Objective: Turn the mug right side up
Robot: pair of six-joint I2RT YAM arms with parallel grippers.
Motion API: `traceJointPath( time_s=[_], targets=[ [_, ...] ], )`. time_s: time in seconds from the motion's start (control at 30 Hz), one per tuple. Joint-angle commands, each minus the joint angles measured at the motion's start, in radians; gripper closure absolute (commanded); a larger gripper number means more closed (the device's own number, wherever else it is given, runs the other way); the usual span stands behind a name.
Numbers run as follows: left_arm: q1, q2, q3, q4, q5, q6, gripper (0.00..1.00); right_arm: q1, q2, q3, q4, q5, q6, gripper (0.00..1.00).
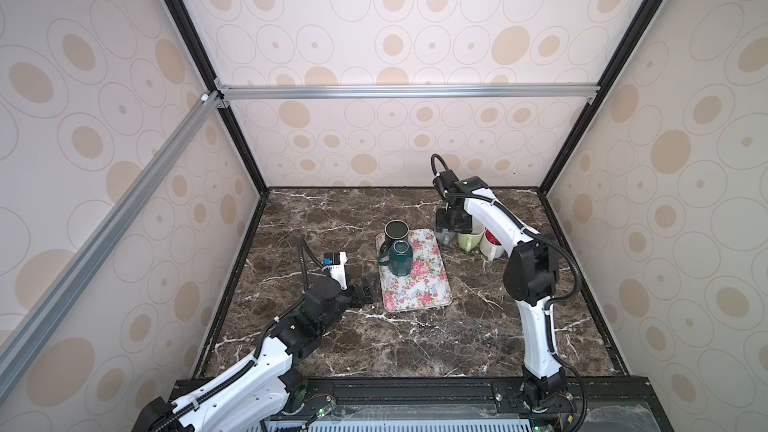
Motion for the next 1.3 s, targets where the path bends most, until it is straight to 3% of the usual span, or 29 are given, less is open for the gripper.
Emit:
traceJointPath(
  time_s=[0.0,0.07,0.17,0.23,0.37,0.5,0.73,0.8,1.07,1.27],
  targets=[
    [0.007,0.072,0.089,0.002,0.054,0.091,0.02,-0.002,-0.132,-0.074,0.045,0.010,-0.001,0.33],
    [0.007,0.113,0.117,0.001,0.074,0.120,0.02,0.002,-0.216,-0.183,0.130,-0.046,0.007,0.33],
    [0.009,0.130,0.114,0.049,0.050,0.142,0.02,0.022,-0.369,-0.428,0.350,-0.223,0.019,0.33],
    [0.014,0.139,0.116,0.065,0.035,0.164,0.02,0.055,-0.456,-0.560,0.446,-0.254,0.027,0.32],
    [0.021,0.169,0.143,0.070,0.016,0.207,0.02,0.144,-0.615,-0.736,0.506,-0.208,0.020,0.32],
    [0.033,0.229,0.176,0.087,0.020,0.258,0.02,0.203,-0.803,-0.947,0.618,-0.244,0.093,0.32],
    [0.068,0.396,0.223,0.139,0.123,0.235,0.02,0.284,-1.111,-1.237,0.707,-0.204,0.192,0.29],
    [0.071,0.444,0.239,0.186,0.142,0.246,0.02,0.290,-1.175,-1.303,0.718,-0.198,0.208,0.24],
    [0.120,0.583,0.271,0.262,0.219,0.269,0.02,0.297,-1.358,-1.493,0.780,-0.176,0.275,0.11],
    [0.133,0.660,0.332,0.233,0.222,0.270,0.02,0.300,-1.387,-1.535,0.771,-0.151,0.311,0.05]
  ],
)
